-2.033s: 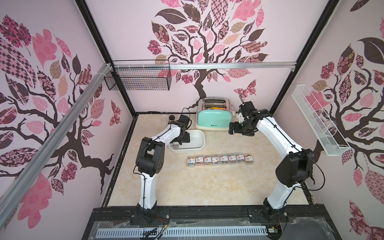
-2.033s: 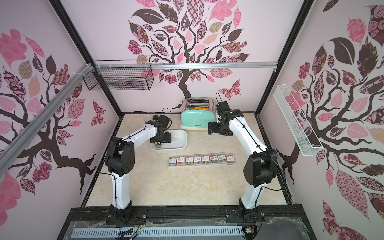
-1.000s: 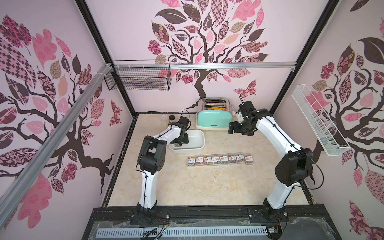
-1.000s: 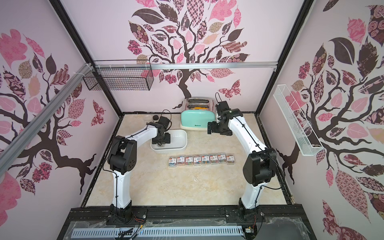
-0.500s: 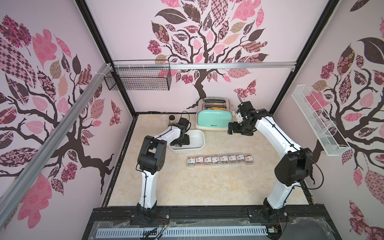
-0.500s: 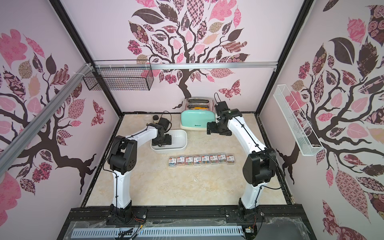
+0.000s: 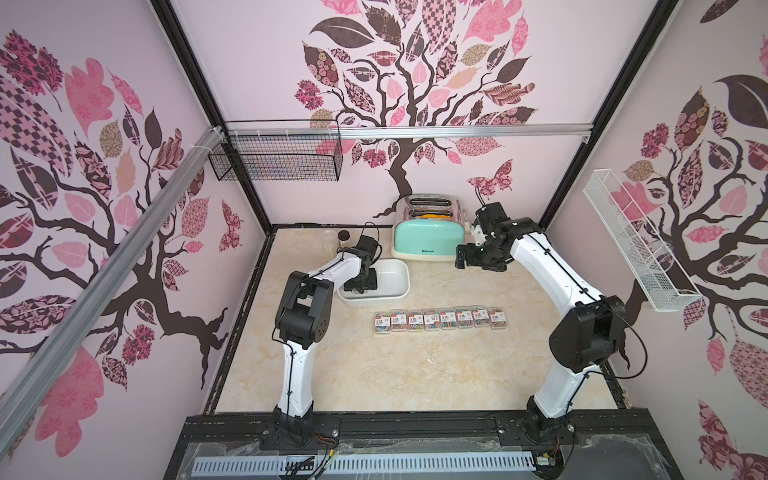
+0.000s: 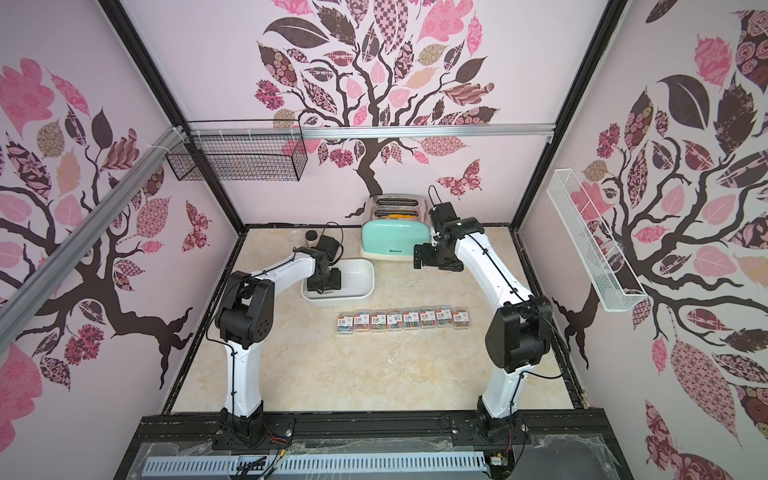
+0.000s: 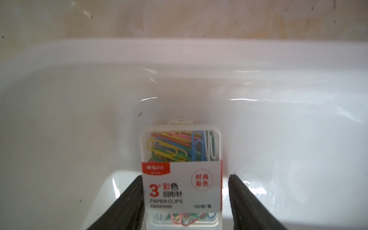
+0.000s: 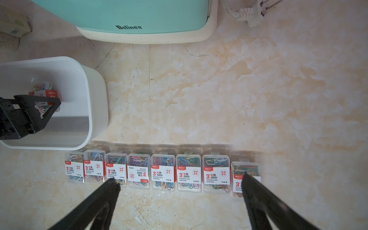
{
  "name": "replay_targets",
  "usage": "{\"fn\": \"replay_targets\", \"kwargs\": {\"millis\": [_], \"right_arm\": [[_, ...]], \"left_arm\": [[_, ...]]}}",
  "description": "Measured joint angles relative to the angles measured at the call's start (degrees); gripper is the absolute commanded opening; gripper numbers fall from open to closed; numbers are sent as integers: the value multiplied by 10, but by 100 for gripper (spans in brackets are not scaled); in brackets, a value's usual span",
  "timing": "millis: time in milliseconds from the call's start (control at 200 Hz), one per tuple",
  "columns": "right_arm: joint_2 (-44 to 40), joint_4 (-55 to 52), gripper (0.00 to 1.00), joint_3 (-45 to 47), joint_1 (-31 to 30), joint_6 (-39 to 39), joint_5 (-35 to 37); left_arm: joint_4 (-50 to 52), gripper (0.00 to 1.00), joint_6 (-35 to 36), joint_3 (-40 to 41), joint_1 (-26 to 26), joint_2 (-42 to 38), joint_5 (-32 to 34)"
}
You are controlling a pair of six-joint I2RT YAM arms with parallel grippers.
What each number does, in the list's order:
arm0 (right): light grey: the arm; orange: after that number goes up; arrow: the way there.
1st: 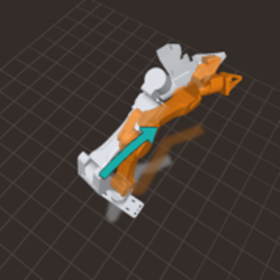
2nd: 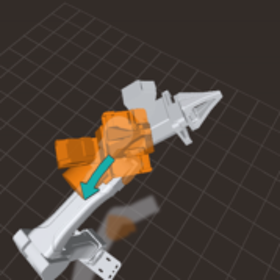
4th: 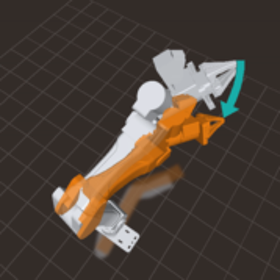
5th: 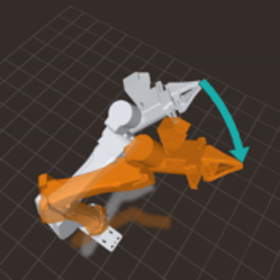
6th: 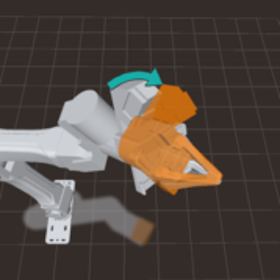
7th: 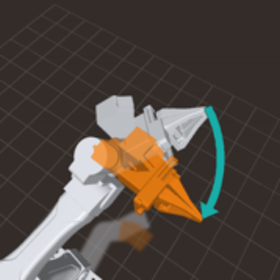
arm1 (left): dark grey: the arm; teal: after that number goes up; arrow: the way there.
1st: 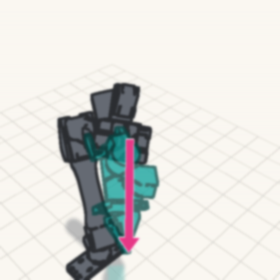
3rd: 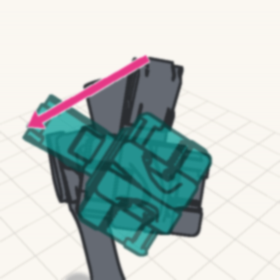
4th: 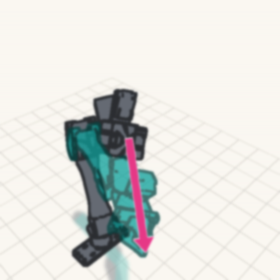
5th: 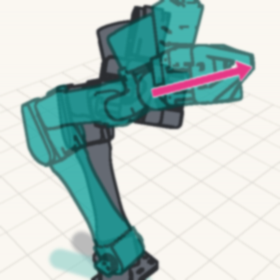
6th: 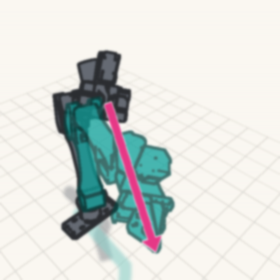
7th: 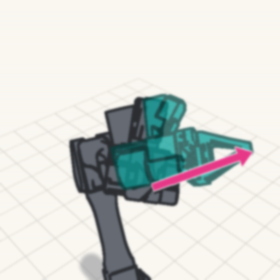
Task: Take the paper clips out of the storage box
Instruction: Pick up the boxed paper clips from the storage box.
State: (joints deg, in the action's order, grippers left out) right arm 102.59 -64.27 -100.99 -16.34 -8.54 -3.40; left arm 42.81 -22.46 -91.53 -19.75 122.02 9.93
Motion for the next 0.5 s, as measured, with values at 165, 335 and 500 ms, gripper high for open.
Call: {"fn": "replay_targets", "kwargs": {"millis": [165, 335, 500], "right_arm": [[0, 0, 99, 0, 0, 0, 0], [0, 0, 99, -2, 0, 0, 0], [0, 0, 99, -2, 0, 0, 0]], "left_arm": [[-4, 86, 0, 0, 0, 0, 0], [-6, 83, -2, 0, 0, 0, 0], [-13, 65, -7, 0, 0, 3, 0]]}}
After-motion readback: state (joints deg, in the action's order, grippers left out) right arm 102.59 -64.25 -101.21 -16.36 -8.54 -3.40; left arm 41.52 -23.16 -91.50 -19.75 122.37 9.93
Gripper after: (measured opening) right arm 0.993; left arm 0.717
